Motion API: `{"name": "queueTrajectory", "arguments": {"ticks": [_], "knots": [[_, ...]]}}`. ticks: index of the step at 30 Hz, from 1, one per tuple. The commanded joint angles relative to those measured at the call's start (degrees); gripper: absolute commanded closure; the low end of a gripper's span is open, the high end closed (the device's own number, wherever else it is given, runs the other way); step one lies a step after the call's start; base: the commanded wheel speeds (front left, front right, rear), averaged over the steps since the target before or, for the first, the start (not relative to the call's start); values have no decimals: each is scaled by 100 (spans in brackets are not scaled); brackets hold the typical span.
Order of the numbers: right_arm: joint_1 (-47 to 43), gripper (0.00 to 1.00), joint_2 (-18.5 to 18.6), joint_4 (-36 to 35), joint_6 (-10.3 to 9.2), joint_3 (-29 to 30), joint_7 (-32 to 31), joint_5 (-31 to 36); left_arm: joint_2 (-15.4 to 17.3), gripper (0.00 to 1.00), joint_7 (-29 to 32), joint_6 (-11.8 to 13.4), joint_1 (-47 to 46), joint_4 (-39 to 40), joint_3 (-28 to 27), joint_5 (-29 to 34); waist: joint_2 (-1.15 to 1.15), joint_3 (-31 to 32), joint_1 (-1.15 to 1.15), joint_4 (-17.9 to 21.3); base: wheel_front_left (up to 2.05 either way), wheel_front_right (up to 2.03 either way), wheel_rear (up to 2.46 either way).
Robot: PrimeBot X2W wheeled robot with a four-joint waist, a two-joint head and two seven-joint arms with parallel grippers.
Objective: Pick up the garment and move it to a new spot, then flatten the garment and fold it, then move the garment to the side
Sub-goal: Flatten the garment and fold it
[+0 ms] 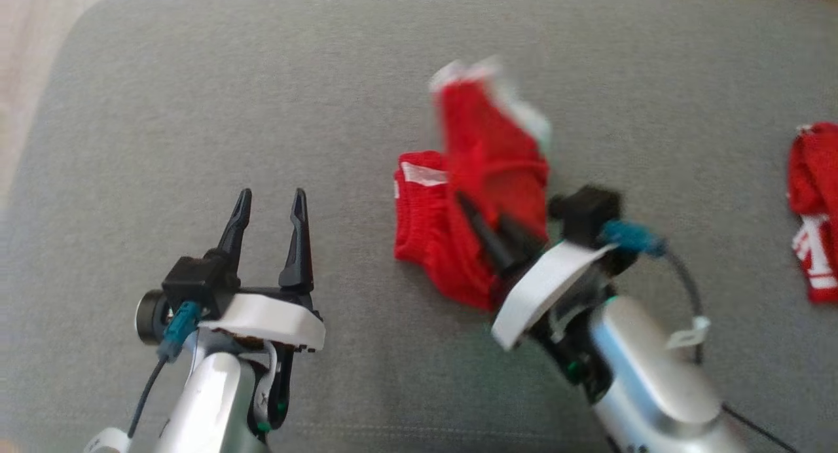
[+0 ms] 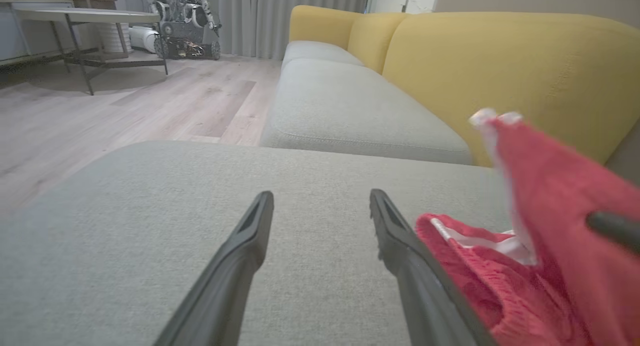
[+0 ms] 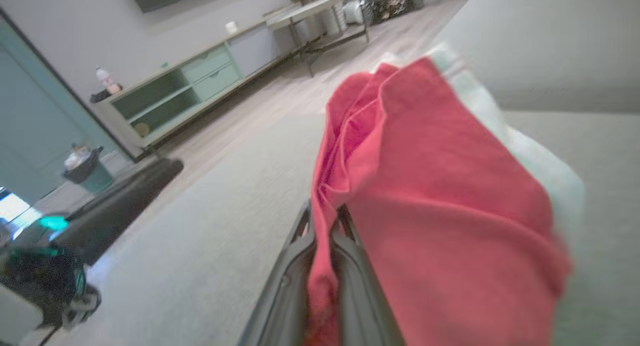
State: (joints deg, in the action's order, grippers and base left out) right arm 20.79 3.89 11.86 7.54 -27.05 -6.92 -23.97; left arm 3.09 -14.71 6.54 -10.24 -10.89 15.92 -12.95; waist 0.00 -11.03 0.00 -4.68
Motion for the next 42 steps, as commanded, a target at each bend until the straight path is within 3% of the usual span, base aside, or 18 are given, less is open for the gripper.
{"name": "queueTrajectory", "arguments": {"ticks": [1, 8, 9, 10, 11, 20, 25, 33, 42], "knots": [[113, 100, -100, 3, -5, -333, -32, -141, 32, 0, -29, 6, -82, 168, -168, -49, 0, -4, 0, -174, 0, 0, 0], [127, 100, -101, 783, -5, -936, 48, -422, 10, 0, -29, 45, -21, 185, -142, -111, 0, -53, 0, -392, 0, 0, 0], [149, 88, -101, 844, -5, -961, 82, -437, 8, 0, -29, 52, -18, 193, -147, -113, 0, -63, 0, -393, 0, 0, 0], [180, 50, -101, 898, -5, -980, 116, -425, 7, 0, -29, 61, -16, 201, -155, -113, 0, -72, 0, -385, 0, 0, 0], [255, 0, -101, 929, -5, -1035, 229, -402, 5, 0, -29, 77, -9, 214, -183, -113, 0, -76, 0, -349, 0, 0, 0], [452, 0, -32, 154, -5, -1026, 1255, -185, 26, 0, -29, 79, -45, 248, -271, -26, 0, -39, 0, -59, 0, 0, 0], [84, 0, 234, -207, -5, -25, 1407, 79, 88, 0, -29, 75, -33, 289, -345, 29, 0, -1, 0, 105, 0, 0, 0], [-902, 0, 424, -678, -5, 1722, 1148, 700, 181, 0, -29, 85, 51, 373, -385, 104, 0, 20, 0, 343, 0, 0, 0], [-1427, 0, 337, -1198, -5, 2315, 870, 1005, 245, 0, -29, 91, 89, 381, -360, 125, 0, -20, 0, 469, 0, 0, 0]]}}
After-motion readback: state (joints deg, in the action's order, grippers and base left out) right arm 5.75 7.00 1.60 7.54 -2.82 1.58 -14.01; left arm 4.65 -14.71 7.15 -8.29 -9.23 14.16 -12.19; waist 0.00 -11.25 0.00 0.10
